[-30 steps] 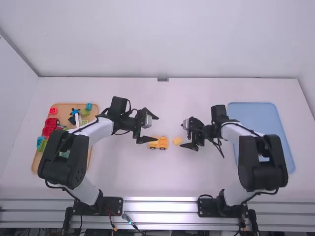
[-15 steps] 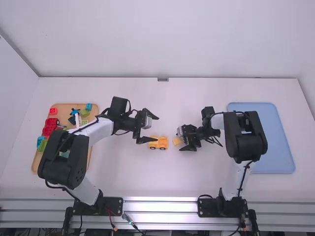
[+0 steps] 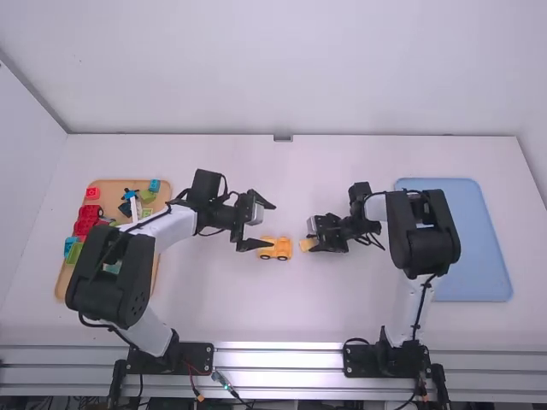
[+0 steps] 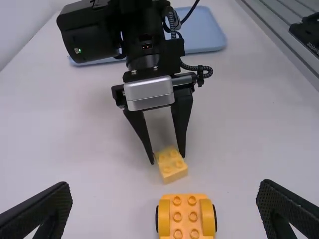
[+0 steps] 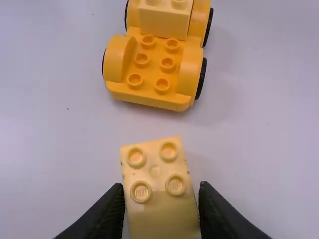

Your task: Assemble lego blocks to make yellow taxi

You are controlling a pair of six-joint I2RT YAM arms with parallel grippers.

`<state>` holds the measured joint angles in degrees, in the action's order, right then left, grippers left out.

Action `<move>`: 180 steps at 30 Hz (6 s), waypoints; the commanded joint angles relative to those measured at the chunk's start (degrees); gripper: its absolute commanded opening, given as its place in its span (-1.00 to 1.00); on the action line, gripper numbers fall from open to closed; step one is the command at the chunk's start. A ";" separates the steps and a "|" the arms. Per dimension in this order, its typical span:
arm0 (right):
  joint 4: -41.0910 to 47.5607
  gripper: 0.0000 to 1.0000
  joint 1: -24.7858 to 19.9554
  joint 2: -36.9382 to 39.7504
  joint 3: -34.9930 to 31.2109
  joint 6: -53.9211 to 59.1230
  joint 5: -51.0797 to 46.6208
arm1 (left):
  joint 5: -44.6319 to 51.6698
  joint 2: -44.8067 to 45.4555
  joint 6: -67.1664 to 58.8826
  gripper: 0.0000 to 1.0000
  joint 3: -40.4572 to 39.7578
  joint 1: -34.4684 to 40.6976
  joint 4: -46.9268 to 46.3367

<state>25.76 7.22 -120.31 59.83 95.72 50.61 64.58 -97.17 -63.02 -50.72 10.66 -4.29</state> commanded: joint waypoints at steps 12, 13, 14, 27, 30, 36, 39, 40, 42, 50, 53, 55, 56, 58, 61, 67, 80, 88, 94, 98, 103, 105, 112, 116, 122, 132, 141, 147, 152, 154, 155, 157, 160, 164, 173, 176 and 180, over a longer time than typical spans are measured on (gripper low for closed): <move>0.00 -0.03 1.38 -1.14 0.85 -3.48 -1.22 | 2.05 0.42 -0.68 0.98 0.55 0.07 -1.51; -0.15 -0.10 1.60 -1.14 0.85 -3.52 -1.18 | 2.03 0.42 -0.70 0.98 0.55 0.07 -1.51; -0.22 -0.12 1.70 -1.14 0.85 -3.58 -1.18 | 2.03 0.42 -0.70 0.98 0.55 0.07 -1.51; -0.85 -0.44 -1.16 0.63 0.94 -10.51 3.78 | -4.63 0.17 -0.87 0.98 3.72 0.59 0.50; -0.87 -0.43 -1.57 3.21 0.90 -17.66 3.34 | -4.00 -1.18 -0.74 0.98 6.97 0.61 6.58; -1.18 -0.46 0.92 8.63 0.35 -24.79 3.17 | -6.67 -8.20 7.30 0.98 10.60 0.59 21.24; -1.81 -0.48 2.80 11.17 -0.76 -26.58 2.32 | -5.03 -11.23 5.62 0.98 9.68 0.61 21.55; -2.19 -0.49 3.61 11.98 -1.11 -27.47 1.70 | -5.09 -12.44 4.70 0.98 9.09 0.59 21.09; -5.35 -0.48 5.92 14.56 -3.13 -30.84 0.09 | -5.57 -14.97 2.84 0.98 7.96 0.59 20.00; -24.79 -0.38 11.17 19.26 -13.70 -42.75 -4.15 | -5.51 -17.68 1.66 0.98 6.49 0.61 19.67; -33.94 -0.31 12.46 19.06 -18.08 -48.70 -4.17 | -5.49 -17.68 -0.83 0.96 7.37 0.66 20.81; -37.40 -0.29 12.74 18.58 -19.37 -50.88 -4.17 | -5.64 -17.68 -2.29 0.87 8.13 0.92 20.74; -38.69 -0.28 13.00 18.14 -19.71 -51.36 -4.22 | -5.75 -17.68 -2.43 0.84 8.46 1.33 20.90; -39.91 -0.28 13.07 17.31 -19.85 -52.09 -4.20 | -5.73 -17.68 -2.40 0.84 8.70 1.42 20.85; -40.24 -0.29 12.98 15.08 -19.12 -52.39 -4.00 | -7.32 -17.68 -2.34 0.78 8.70 1.42 20.81; -35.10 -0.28 13.42 12.39 -15.74 -49.57 -3.96 | -7.04 -17.68 -2.36 0.75 8.79 1.79 20.44; -34.25 -0.21 13.40 12.39 -14.47 -48.85 -3.96 | -7.26 -17.68 -0.87 0.65 8.76 1.68 21.07; -29.29 0.03 12.81 12.41 -14.47 -45.29 -4.00 | -10.93 -17.68 -0.50 0.73 8.74 1.66 19.47; -25.18 0.09 11.85 12.13 -14.58 -40.04 -1.62 | -13.20 -17.68 0.59 0.83 8.66 1.29 18.88; -26.97 0.11 11.82 9.92 -14.58 -39.74 -2.34 | -13.25 -17.68 0.57 0.90 7.10 0.52 17.29; -30.47 0.04 12.33 6.38 -14.45 -39.74 -2.49 | -12.98 -17.68 -1.90 0.92 3.82 -0.94 10.10; -31.21 -0.03 12.20 5.86 -14.47 -40.04 -2.43 | -12.98 -17.68 -3.85 0.93 2.27 -1.42 6.10; -31.74 -0.35 12.24 5.60 -14.53 -40.15 -2.73 | -13.00 -17.68 -10.69 0.98 -1.92 -1.11 -4.31; -31.36 -0.48 12.33 5.60 -14.47 -40.11 -3.06 | -13.05 -17.68 -13.64 0.98 -3.41 -1.14 -8.31; -31.12 -0.53 12.20 6.01 -14.47 -40.41 -2.64 | -13.25 -17.68 -14.80 0.90 -0.76 -0.96 -3.78; -24.85 -0.61 12.22 12.79 -14.53 -39.71 -3.50 | -12.61 -17.68 -12.87 0.58 4.00 -1.68 4.39; -24.22 -0.65 11.74 13.75 -14.45 -40.19 -5.46 | -13.00 -17.68 -13.49 0.12 3.93 -1.70 4.61; -24.35 -0.62 11.21 15.58 -14.47 -40.13 -2.75 | -11.78 -17.68 -13.29 -0.02 4.20 -1.22 5.11; -28.24 -0.62 12.13 15.80 -14.47 -43.32 -2.64 | -9.60 -17.68 -11.17 -0.08 4.50 0.11 7.06; -29.20 -0.62 12.72 15.80 -14.47 -44.52 -2.64 | -10.75 -17.68 -8.00 -0.10 5.03 1.20 9.70; -29.59 -0.62 12.72 15.80 -14.47 -44.50 -2.60 | -12.20 -17.68 -6.03 -0.04 5.64 2.19 11.82; -29.64 -0.62 12.66 15.80 -14.47 -44.46 -2.40 | -13.60 -17.68 -4.20 -0.02 6.38 3.17 14.29; -29.55 -0.63 12.76 15.80 -14.47 -44.50 -2.43 | -15.23 -17.68 -0.48 -0.03 8.00 4.87 19.43; -29.31 -0.62 12.66 15.78 -14.49 -44.48 -2.43 | -16.02 -17.68 5.07 -0.04 9.35 5.46 23.76; -28.28 -0.61 15.43 15.78 -14.49 -44.44 -8.22 | -15.56 -17.68 8.17 0.04 9.33 5.49 23.30; -28.28 -0.62 16.15 15.74 -14.51 -43.76 -8.68 | -15.58 -17.68 8.15 0.01 9.44 5.53 23.23; -28.30 -0.62 15.54 15.74 -14.51 -43.36 -8.44 | -14.49 -17.68 7.26 -0.04 9.53 5.84 22.99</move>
<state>-2.85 23.07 -105.93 45.15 51.86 43.18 50.46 -114.32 -56.64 -42.37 16.10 19.77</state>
